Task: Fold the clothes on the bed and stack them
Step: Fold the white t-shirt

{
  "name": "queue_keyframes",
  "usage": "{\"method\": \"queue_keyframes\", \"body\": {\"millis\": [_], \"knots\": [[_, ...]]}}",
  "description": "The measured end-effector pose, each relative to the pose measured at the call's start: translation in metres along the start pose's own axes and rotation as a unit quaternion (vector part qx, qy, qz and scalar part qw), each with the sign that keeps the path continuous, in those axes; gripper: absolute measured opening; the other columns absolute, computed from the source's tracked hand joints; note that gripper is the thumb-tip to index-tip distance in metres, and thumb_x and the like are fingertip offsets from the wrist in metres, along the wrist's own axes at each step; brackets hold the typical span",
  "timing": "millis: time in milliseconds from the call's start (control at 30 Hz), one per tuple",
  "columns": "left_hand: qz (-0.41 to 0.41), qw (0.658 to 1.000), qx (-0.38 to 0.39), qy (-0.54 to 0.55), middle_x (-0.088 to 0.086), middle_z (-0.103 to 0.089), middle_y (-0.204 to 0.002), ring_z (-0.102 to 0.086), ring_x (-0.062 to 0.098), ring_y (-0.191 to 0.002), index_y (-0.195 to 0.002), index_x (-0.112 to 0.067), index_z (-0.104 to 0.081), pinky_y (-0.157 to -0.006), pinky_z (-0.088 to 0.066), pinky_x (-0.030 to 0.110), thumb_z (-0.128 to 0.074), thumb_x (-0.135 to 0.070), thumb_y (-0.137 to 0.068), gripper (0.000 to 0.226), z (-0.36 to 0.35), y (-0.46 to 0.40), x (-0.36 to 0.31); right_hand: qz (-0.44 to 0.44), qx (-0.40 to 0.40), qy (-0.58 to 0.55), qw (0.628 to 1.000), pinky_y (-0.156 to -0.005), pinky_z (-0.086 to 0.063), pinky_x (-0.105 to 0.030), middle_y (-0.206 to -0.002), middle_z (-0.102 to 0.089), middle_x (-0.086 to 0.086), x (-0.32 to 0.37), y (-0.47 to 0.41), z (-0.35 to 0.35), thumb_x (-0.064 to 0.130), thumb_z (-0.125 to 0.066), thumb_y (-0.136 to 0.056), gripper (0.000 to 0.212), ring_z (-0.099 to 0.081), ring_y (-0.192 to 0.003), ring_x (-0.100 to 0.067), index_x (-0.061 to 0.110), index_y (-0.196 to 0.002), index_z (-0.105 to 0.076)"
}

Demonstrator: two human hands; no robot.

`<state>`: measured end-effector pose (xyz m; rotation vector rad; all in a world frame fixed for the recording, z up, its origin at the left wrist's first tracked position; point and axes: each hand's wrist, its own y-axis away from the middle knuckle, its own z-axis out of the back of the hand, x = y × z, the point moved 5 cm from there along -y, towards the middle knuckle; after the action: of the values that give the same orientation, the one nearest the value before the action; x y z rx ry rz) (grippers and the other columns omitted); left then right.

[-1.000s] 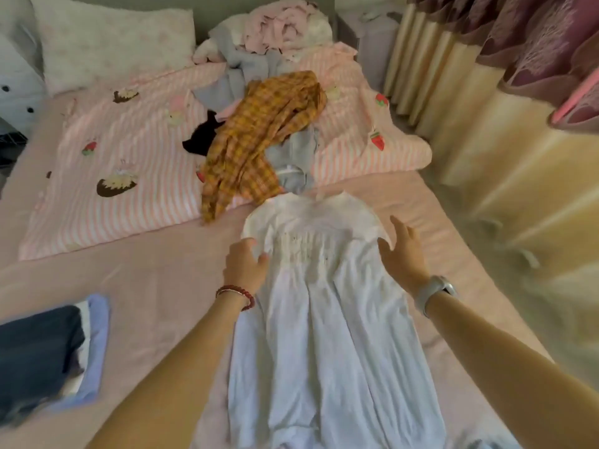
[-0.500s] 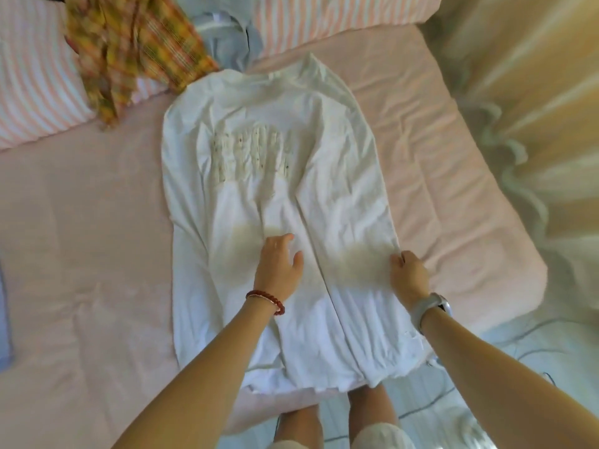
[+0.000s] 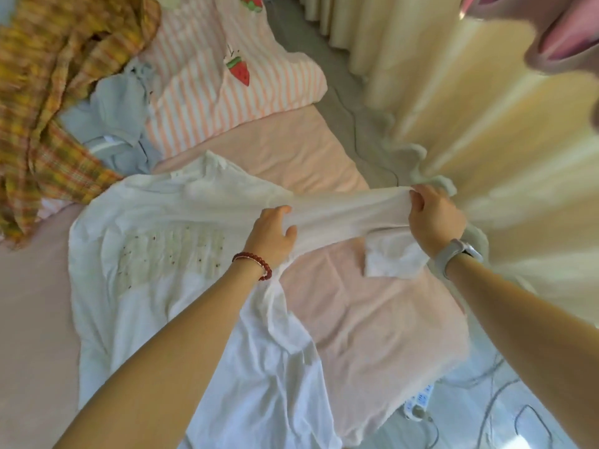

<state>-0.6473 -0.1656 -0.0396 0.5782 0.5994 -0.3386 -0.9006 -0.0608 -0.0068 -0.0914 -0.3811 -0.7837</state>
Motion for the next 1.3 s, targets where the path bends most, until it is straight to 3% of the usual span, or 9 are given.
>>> {"method": "queue_keyframes", "body": {"millis": [267, 400, 567, 700, 767, 833, 933, 1067, 1300], "knots": [[-0.036, 0.976, -0.027, -0.211, 0.007, -0.036, -0.145, -0.034, 0.03, -0.129, -0.137, -0.015, -0.043, -0.101, -0.036, 0.042, -0.036, -0.008, -0.096, 0.043, -0.016, -0.077, -0.003, -0.028, 0.094, -0.041, 0.994, -0.098, -0.032, -0.042, -0.136, -0.04, -0.014, -0.021, -0.045, -0.055, 0.015, -0.046, -0.093, 0.043, -0.039, -0.123, -0.034, 0.013, -0.135, -0.041], [-0.026, 0.973, -0.003, -0.229, -0.001, -0.018, -0.155, -0.04, 0.028, -0.128, -0.144, -0.018, -0.031, -0.102, -0.038, 0.043, -0.035, -0.004, -0.096, 0.05, -0.011, -0.116, 0.017, -0.088, 0.245, -0.142, 0.955, -0.066, -0.038, -0.031, -0.085, -0.062, -0.01, -0.016, 0.01, -0.115, 0.019, -0.039, -0.094, 0.025, -0.052, -0.077, -0.03, 0.008, -0.079, -0.055], [-0.005, 0.963, 0.046, -0.266, 0.005, -0.034, -0.145, -0.049, 0.031, -0.119, -0.142, -0.023, -0.035, -0.097, -0.041, 0.04, -0.042, -0.025, -0.097, 0.045, -0.014, -0.15, 0.024, -0.313, 0.294, -0.457, 0.779, -0.056, -0.051, -0.025, -0.069, -0.065, -0.009, 0.009, 0.051, -0.162, 0.005, -0.049, -0.088, 0.026, -0.058, -0.061, -0.02, 0.008, -0.067, -0.064], [-0.024, 0.983, -0.069, -0.17, 0.017, -0.056, -0.108, -0.053, 0.035, -0.1, -0.102, -0.007, -0.064, -0.081, -0.039, 0.033, -0.049, -0.024, -0.093, 0.024, -0.003, -0.158, 0.008, -0.386, 0.311, -0.569, 0.656, -0.062, -0.05, -0.025, -0.081, -0.063, -0.01, 0.04, 0.052, -0.167, 0.005, -0.051, -0.091, 0.011, -0.059, -0.069, -0.02, 0.006, -0.084, -0.059], [-0.003, 0.983, -0.167, -0.082, 0.016, -0.06, -0.108, -0.054, 0.032, -0.101, -0.101, -0.004, -0.065, -0.077, -0.035, 0.027, -0.049, -0.021, -0.093, 0.025, 0.014, -0.157, 0.001, -0.37, 0.259, -0.587, 0.672, -0.065, -0.052, -0.029, -0.08, -0.06, -0.009, 0.042, 0.044, -0.159, 0.007, -0.052, -0.09, 0.009, -0.058, -0.073, -0.022, 0.007, -0.083, -0.057], [0.008, 0.974, -0.224, -0.037, 0.017, -0.059, -0.112, -0.054, 0.03, -0.103, -0.105, -0.002, -0.063, -0.079, -0.035, 0.024, -0.049, -0.019, -0.092, 0.026, 0.025, -0.157, -0.003, -0.307, 0.16, -0.568, 0.747, -0.071, -0.051, -0.036, -0.079, -0.056, -0.007, 0.033, 0.031, -0.143, 0.013, -0.055, -0.09, 0.008, -0.056, -0.077, -0.023, 0.01, -0.083, -0.053], [0.005, 0.984, -0.171, 0.042, 0.012, -0.05, -0.123, -0.054, 0.031, -0.109, -0.117, -0.01, -0.056, -0.096, -0.043, 0.033, -0.05, -0.016, -0.091, 0.028, 0.012, -0.162, -0.005, -0.258, 0.103, -0.507, 0.816, -0.081, -0.052, -0.045, -0.079, -0.051, 0.0, 0.02, 0.019, -0.134, 0.024, -0.055, -0.091, 0.012, -0.054, -0.08, -0.021, 0.015, -0.088, -0.049], [-0.006, 0.99, -0.134, 0.051, 0.011, -0.033, -0.143, -0.041, 0.023, -0.126, -0.139, -0.009, -0.035, -0.094, -0.026, 0.008, -0.049, -0.005, -0.091, 0.05, -0.018, -0.13, -0.003, -0.3, 0.204, -0.456, 0.813, -0.089, -0.05, -0.041, -0.102, -0.06, -0.009, 0.007, 0.032, -0.153, 0.025, -0.052, -0.092, 0.034, -0.059, -0.097, -0.026, 0.013, -0.123, -0.045], [-0.061, 0.973, -0.22, -0.027, 0.013, -0.059, -0.106, -0.048, 0.019, -0.106, -0.105, -0.002, -0.061, -0.093, -0.037, 0.024, -0.04, -0.019, -0.085, 0.033, -0.055, 0.032, 0.049, -0.139, 0.306, -0.317, 0.887, -0.07, -0.047, -0.029, -0.078, -0.062, 0.001, -0.002, 0.162, -0.138, 0.015, -0.05, -0.092, 0.01, -0.058, -0.074, -0.02, 0.016, -0.093, -0.059]]}}
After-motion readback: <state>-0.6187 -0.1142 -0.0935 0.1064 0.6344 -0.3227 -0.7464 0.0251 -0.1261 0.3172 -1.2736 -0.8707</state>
